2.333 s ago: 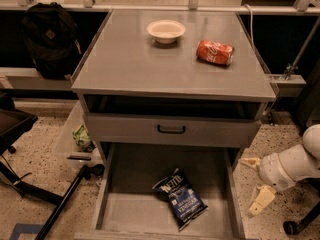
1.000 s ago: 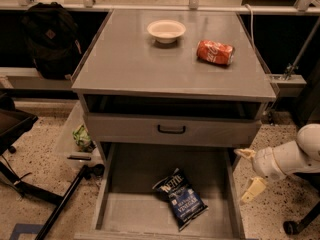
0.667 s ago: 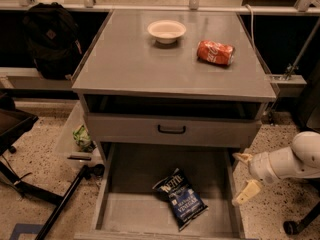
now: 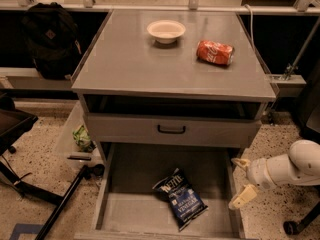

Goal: Pick blue chip bag from middle drawer and place on counter

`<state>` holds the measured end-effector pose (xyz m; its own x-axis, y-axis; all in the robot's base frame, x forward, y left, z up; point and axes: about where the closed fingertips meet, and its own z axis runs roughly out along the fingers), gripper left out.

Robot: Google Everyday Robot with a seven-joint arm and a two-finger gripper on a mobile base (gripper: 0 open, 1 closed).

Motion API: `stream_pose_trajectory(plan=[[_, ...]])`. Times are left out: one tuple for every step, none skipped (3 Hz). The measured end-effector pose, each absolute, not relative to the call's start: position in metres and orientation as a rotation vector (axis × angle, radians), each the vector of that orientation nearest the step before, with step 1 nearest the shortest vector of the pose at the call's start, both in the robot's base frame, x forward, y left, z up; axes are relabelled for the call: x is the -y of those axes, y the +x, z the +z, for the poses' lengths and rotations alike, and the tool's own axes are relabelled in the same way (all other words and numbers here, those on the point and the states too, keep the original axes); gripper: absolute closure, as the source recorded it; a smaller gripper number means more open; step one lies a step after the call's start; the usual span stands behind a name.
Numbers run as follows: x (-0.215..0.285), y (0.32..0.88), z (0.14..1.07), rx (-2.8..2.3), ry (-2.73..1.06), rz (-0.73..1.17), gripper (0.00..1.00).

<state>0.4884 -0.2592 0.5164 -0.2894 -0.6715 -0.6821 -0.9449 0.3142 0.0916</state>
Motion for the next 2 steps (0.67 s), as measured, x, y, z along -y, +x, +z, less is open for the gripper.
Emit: stream_pose_trajectory(plan=[[0.253, 0.475, 0.506, -2.043, -1.389, 0.622, 0.0], [0.22, 0.429, 0.461, -2.012, -1.403, 0.577, 0.0]])
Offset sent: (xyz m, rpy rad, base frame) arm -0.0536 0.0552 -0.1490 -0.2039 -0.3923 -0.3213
